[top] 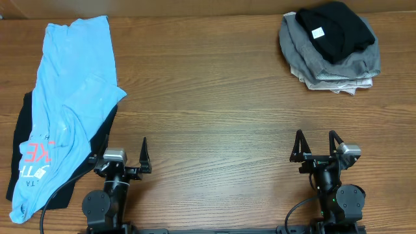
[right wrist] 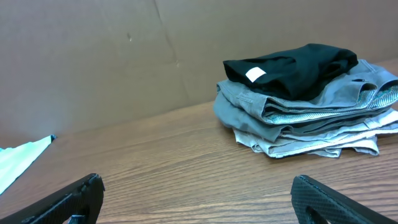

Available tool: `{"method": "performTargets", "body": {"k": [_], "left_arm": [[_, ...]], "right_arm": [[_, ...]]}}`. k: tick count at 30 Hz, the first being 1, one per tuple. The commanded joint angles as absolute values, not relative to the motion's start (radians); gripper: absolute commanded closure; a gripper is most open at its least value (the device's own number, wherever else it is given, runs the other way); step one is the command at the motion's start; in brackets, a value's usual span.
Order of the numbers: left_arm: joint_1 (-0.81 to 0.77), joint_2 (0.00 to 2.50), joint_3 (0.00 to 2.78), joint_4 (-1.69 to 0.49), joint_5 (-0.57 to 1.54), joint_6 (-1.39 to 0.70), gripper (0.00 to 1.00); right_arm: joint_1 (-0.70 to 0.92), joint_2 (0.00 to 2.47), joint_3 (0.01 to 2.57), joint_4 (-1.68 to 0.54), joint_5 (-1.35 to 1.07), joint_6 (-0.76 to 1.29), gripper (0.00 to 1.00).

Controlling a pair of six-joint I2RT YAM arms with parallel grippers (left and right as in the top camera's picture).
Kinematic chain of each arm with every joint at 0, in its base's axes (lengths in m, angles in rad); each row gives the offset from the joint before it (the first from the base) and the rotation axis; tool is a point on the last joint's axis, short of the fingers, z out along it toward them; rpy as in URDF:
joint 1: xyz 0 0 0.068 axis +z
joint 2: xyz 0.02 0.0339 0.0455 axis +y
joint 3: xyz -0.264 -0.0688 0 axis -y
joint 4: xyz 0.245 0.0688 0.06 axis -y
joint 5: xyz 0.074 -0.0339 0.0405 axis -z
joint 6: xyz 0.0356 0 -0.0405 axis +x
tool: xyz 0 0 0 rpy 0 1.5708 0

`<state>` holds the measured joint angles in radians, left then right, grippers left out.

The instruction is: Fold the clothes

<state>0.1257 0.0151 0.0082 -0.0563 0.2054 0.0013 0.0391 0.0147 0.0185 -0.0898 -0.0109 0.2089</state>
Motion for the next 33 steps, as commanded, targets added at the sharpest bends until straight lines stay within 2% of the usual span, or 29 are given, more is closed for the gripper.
{"method": "performTargets", "body": {"k": [1,28,33], "left_arm": [[0.121,0.005,0.005,-0.054,0.195,-0.007,0.00],[0.121,0.005,0.005,-0.009,0.197,-0.028,0.00],[0.121,0.012,0.044,-0.018,0.211,-0.085,0.00]], "right_arm": [[0.035,0.003,0.008,-0.084,-0.001,0.210,0.00],[0.035,0.003,0.008,-0.019,-0.002,0.210,0.00],[0.035,0.003,0.032,0.008,-0.107,0.152,0.00]]}}
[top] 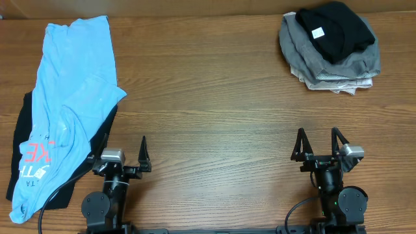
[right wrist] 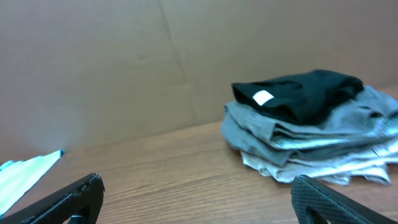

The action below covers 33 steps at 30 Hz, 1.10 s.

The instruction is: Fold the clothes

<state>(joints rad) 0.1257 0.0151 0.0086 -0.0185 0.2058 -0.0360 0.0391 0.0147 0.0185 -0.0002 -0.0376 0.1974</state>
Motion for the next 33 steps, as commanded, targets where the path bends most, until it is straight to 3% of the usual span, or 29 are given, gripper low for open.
{"method": "performTargets", "body": {"k": [1,5,12,25,33], "left_arm": [[0.121,0.021,0.061,-0.022,0.210,-0.084,0.00],[0.121,0.118,0.187,-0.068,0.210,-0.069,0.00],[0.123,0.499,0.569,-0.263,0.207,0.041,0.00],[0.126,1.244,1.351,-0.829,0.288,0.204,0.00],[0.162,1.501,1.556,-0.889,0.240,0.259,0.00]], "right_arm": [[0.035,0.003,0.044,0.005,-0.117,0.149,0.00],[0.035,0.036,0.125,-0.012,-0.138,0.150,0.00],[0.035,0.241,0.378,-0.169,-0.189,0.150,0.00],[0.035,0.894,1.023,-0.598,-0.339,0.149,0.00],[0.035,1.166,1.130,-0.546,-0.521,0.154,0.00]]}}
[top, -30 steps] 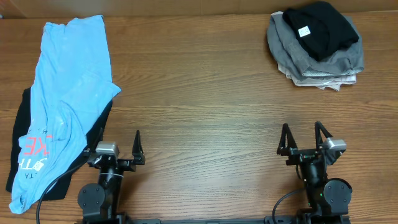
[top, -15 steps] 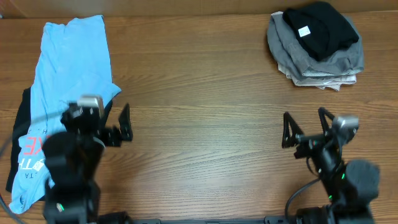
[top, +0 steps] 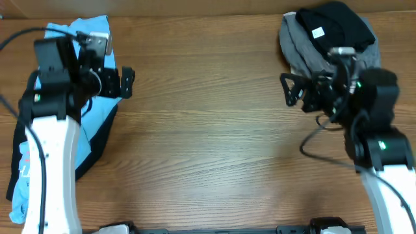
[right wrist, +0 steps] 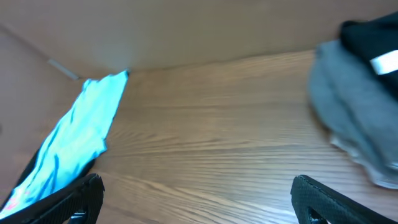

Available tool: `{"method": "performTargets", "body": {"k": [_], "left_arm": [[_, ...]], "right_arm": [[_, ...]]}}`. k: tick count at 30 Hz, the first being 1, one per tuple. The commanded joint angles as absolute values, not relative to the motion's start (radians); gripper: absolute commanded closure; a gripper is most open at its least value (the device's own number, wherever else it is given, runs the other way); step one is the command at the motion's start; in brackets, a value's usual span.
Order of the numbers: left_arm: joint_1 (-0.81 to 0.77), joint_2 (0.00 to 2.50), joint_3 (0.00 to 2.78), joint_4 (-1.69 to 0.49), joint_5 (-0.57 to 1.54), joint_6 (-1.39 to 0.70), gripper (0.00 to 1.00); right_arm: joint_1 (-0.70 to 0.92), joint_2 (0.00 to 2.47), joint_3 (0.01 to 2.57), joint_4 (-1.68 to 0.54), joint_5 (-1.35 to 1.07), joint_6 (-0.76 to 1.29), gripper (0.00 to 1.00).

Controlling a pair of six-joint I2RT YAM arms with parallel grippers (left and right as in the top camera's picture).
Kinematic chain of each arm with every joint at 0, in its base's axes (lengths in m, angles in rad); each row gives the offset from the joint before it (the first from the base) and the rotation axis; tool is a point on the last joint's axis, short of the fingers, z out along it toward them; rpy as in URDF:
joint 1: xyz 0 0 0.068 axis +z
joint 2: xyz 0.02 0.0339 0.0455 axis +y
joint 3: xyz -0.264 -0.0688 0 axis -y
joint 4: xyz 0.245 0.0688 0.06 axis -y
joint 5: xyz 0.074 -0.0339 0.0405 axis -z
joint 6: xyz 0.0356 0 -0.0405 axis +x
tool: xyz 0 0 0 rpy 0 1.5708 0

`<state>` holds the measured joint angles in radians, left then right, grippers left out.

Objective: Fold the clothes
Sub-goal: 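Reach the left gripper to the light-blue T-shirt and pinch its edge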

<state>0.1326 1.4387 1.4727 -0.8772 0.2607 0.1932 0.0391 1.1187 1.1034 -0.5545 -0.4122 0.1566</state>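
A crumpled light blue shirt [top: 96, 31] lies at the table's far left, over a black garment [top: 97, 140]. It also shows at the left of the right wrist view as the blue shirt [right wrist: 78, 140]. My left gripper [top: 127, 82] hangs raised beside the shirt's upper part, open, with nothing in it. My right gripper [top: 288, 91] is raised just left of the folded stack and stands open and empty, its fingertips [right wrist: 69, 200] wide apart.
A folded stack [top: 328, 39], black on top of grey pieces, sits at the back right corner and appears blurred as the stack [right wrist: 360, 112]. A brown wall backs the wooden table [top: 208, 130].
Both arms have left their places at the table's front edge. The left gripper is now up by the blue shirt's top, the right one beside the folded stack. Both remain open.
At both earlier moments the two grippers sat open at the front edge, with the right wrist camera shifting slightly toward the stack. The clothes lay as they do now. By now both arms are raised and far out over the table.
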Motion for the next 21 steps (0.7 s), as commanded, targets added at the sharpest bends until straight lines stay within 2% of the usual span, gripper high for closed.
{"method": "performTargets", "body": {"k": [1,9,14,21], "left_arm": [[0.176,1.522,1.577,-0.898,0.227,0.271,0.00],[0.388,1.692,1.671,-0.915,0.199,0.319,0.01],[0.535,1.801,1.671,-0.895,0.188,0.319,0.13],[0.617,1.956,1.671,-0.874,0.142,0.319,0.19]], "right_arm": [[0.035,1.187,1.130,-0.546,-0.530,0.153,0.00],[0.035,1.295,1.130,-0.551,-0.525,0.149,0.02],[0.035,1.319,1.130,-0.560,-0.525,0.149,0.06],[0.035,1.327,1.129,-0.571,-0.524,0.149,0.06]]}}
